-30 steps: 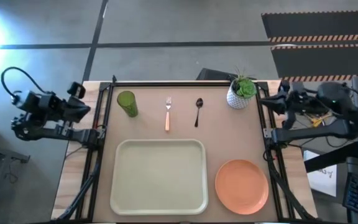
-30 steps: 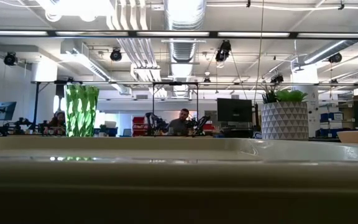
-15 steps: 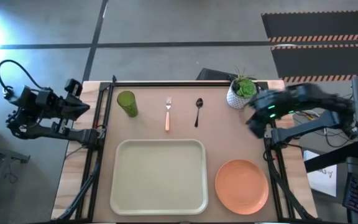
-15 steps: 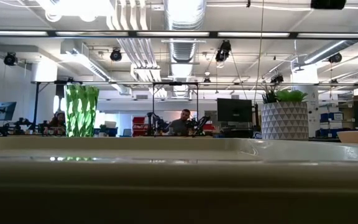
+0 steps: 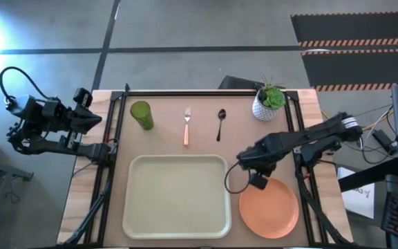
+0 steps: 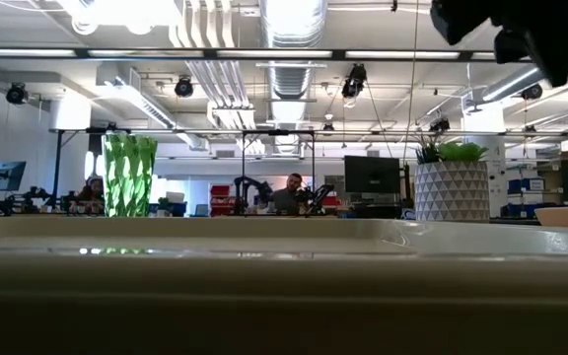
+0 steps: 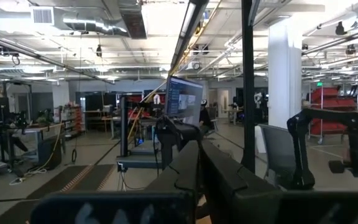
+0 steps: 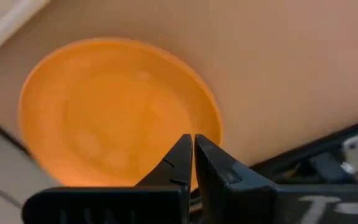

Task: Pick and place plate/cup/fork/spoon on tray
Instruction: Put the orange plate on the right side of the gray tray

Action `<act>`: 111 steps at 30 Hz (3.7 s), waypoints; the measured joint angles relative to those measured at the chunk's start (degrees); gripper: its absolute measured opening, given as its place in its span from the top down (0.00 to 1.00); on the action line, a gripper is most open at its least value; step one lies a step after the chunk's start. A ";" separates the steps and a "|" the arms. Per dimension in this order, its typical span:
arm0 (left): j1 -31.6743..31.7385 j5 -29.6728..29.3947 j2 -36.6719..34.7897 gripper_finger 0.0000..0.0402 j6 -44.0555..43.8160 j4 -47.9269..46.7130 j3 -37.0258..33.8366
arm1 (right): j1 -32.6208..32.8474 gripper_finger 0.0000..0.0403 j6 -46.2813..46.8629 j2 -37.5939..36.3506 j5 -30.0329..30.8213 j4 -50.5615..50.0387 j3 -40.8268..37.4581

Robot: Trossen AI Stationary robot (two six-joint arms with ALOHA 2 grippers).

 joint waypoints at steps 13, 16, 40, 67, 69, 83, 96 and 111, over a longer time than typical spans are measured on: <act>0.00 0.04 0.00 1.00 -0.12 -1.46 -0.05 | 2.78 0.93 6.14 2.06 -2.17 2.44 -2.50; 0.00 0.07 0.00 1.00 -0.20 -2.37 -0.07 | 2.78 0.85 8.03 1.92 -2.03 2.72 -2.84; 0.00 0.15 -0.02 1.00 -0.44 -2.69 -0.07 | 3.15 0.54 -0.62 2.77 -1.30 20.47 -22.09; 0.02 0.15 0.09 1.00 -0.63 -2.66 -0.07 | 2.99 0.91 -8.86 2.25 -2.15 36.64 -33.33; 0.02 0.15 0.09 1.00 -0.62 -2.64 -0.07 | 3.05 0.95 -8.68 2.03 -2.18 37.08 -33.29; 0.00 0.13 0.09 1.00 -0.59 -2.69 -0.11 | 3.00 0.98 -2.09 -3.09 7.15 27.15 -25.46; 0.00 0.11 0.09 1.00 -0.46 -2.71 -0.11 | 2.62 0.98 0.13 -9.39 25.53 20.22 -7.59; 0.02 0.09 0.11 1.00 -0.44 -3.04 -0.14 | -3.28 0.98 -6.38 7.27 20.37 48.72 -3.16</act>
